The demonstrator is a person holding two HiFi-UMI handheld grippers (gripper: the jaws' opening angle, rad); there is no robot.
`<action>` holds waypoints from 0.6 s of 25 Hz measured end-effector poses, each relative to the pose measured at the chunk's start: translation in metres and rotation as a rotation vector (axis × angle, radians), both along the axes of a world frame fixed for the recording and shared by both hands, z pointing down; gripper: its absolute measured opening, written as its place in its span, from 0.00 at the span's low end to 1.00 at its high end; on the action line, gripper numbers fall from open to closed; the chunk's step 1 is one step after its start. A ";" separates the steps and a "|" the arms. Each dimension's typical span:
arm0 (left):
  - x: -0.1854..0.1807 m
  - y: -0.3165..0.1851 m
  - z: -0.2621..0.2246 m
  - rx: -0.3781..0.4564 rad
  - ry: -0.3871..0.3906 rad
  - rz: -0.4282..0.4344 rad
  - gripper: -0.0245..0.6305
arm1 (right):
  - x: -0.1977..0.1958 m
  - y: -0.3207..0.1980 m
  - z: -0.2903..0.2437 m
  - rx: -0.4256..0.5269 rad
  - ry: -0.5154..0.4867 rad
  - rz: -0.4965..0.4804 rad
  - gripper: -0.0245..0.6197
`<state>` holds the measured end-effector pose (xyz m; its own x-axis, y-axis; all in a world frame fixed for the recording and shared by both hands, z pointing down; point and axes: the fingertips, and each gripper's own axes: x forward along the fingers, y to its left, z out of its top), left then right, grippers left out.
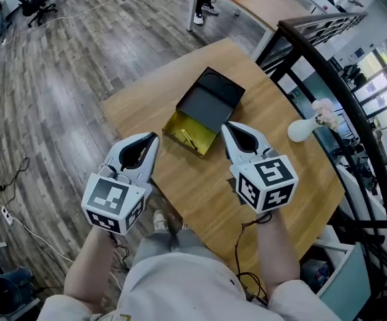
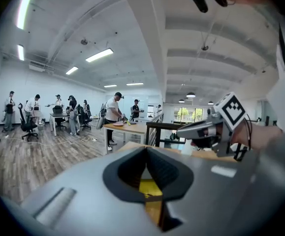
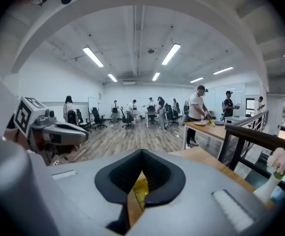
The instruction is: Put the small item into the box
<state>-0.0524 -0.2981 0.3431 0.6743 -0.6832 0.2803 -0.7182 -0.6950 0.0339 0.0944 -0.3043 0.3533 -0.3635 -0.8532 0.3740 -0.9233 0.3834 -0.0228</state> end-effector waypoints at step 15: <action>-0.001 0.060 -0.120 0.288 0.069 0.031 0.04 | -0.019 0.080 -0.145 0.337 -0.094 -0.036 0.04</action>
